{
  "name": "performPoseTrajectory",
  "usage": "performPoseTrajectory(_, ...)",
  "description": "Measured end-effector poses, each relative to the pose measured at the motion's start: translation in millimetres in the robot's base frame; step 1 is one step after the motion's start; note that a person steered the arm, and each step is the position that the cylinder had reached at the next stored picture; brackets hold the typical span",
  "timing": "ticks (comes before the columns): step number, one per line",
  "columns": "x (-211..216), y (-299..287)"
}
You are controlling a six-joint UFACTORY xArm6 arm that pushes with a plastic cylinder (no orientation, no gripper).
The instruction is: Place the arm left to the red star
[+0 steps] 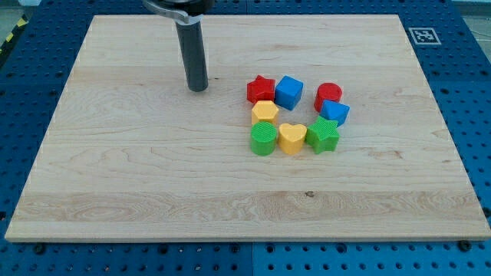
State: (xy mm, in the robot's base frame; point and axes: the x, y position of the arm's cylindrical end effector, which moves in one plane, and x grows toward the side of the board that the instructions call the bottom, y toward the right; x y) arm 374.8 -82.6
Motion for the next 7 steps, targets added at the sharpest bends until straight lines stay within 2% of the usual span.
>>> performPoseTrajectory(2,0,2)
performPoseTrajectory(7,6,49)
